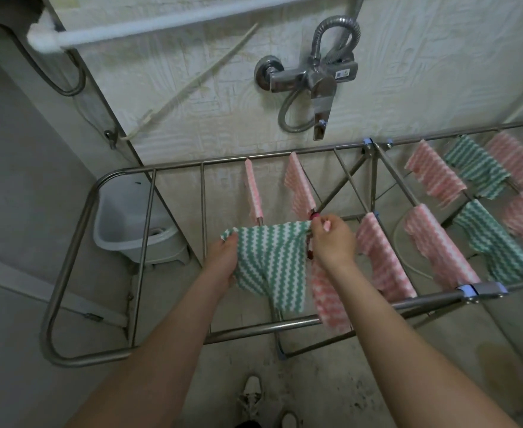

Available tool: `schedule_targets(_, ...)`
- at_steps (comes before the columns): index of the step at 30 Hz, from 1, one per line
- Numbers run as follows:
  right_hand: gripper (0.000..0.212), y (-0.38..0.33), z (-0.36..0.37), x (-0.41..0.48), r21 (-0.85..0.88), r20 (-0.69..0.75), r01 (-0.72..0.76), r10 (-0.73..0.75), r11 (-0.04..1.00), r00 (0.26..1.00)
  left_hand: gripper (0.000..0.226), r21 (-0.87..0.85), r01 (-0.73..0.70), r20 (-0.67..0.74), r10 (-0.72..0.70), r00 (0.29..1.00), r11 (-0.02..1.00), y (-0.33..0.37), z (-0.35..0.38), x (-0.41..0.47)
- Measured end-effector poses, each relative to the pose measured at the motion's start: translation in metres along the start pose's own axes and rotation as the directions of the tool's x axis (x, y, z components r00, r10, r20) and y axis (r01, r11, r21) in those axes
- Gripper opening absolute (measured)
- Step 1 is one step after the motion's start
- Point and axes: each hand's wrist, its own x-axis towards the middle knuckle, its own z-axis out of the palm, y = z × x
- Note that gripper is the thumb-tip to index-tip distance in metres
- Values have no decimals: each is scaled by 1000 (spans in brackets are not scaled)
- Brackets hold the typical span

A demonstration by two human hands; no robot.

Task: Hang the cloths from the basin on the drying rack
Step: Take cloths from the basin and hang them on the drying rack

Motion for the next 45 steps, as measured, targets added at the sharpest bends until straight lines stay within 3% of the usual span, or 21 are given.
schedule_targets(3,29,2,5,2,7,91,5,-5,1000,996,31,-31,-15,-21,14,1000,999,-1,4,7)
schedule_targets(5,37,3,5,-2,-50,248,55,-41,997,968,26,-61,-14,-26,13,1000,998,-3,6,12)
schedule_targets(8,39,0,3,-16,-221,573,148,6,964,820,19,-82,-5,17,7,1000,997,-2,5,15)
schedule_targets(10,30,3,9,-23,-266,663,139,76,954,744,17,-78,3,67,3,998,997,-1,5,15)
schedule_targets(13,21,9,16,-25,-309,703,52,191,950,685,22,-48,-37,150,43,988,998,3,1,13)
schedule_targets(15,9,9,12,-22,-366,701,128,183,922,690,40,-33,-94,178,99,979,995,4,-4,17)
schedule_targets(18,19,4,2,-21,-464,648,262,123,846,752,67,56,-225,166,213,963,973,-4,-10,25)
schedule_targets(21,23,2,-3,-20,-533,649,305,150,789,746,73,201,-328,166,297,940,923,-13,-12,21)
schedule_targets(24,33,1,-1,-24,-425,659,254,105,869,745,68,318,-364,177,323,930,875,-21,-11,15)
schedule_targets(28,45,1,9,-37,-337,637,217,52,916,769,73,600,-469,208,440,874,648,-33,-12,15)
schedule_targets(29,44,3,11,-38,-320,638,217,40,922,769,72,598,-501,259,441,860,626,-37,-10,13)
schedule_targets(32,34,4,13,-39,-269,652,211,16,940,758,69,478,-545,421,365,830,688,-50,-3,2)
schedule_targets(35,15,3,15,-38,-306,676,235,37,923,736,68,409,-537,450,348,822,738,-58,-3,-5)
schedule_targets(41,33,2,9,-38,-352,692,254,68,901,719,76,482,-582,508,332,795,656,-57,-3,-11)
schedule_targets(45,27,6,2,-40,-266,704,194,53,944,708,86,494,-596,548,306,779,633,-55,-3,-14)
